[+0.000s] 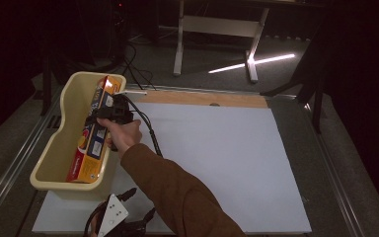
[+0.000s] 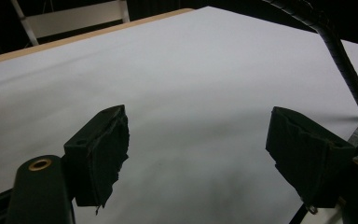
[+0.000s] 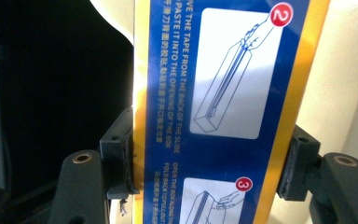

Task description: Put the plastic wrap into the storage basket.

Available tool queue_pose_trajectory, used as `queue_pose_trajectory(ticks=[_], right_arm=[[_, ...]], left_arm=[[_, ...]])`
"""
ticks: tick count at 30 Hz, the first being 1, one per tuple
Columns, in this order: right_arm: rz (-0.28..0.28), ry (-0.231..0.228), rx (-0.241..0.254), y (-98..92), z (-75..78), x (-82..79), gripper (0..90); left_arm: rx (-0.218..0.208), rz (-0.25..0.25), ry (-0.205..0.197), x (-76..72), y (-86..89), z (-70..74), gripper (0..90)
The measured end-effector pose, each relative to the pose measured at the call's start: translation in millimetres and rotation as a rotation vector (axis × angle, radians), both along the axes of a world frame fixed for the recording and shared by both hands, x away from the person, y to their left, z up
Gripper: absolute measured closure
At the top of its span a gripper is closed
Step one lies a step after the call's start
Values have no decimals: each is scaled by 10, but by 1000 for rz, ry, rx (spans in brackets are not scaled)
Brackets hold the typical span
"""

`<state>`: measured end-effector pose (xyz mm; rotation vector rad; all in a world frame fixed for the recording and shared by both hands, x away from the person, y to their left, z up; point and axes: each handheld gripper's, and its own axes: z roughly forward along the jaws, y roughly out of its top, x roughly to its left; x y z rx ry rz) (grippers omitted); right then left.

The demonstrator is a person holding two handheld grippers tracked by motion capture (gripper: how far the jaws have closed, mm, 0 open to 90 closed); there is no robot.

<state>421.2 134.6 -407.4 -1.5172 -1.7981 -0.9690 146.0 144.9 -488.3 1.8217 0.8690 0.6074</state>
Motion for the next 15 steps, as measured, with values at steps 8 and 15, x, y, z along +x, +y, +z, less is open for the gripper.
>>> queue_pose_trajectory(ticks=[8,15], right_arm=[[2,-1,-49,18,-14,-17,357],[1,-8,-126,13,16,-25,343]], left_arm=[[3,1,2,3,-9,-3,211],[4,0,0,1,-10,-1,210]])
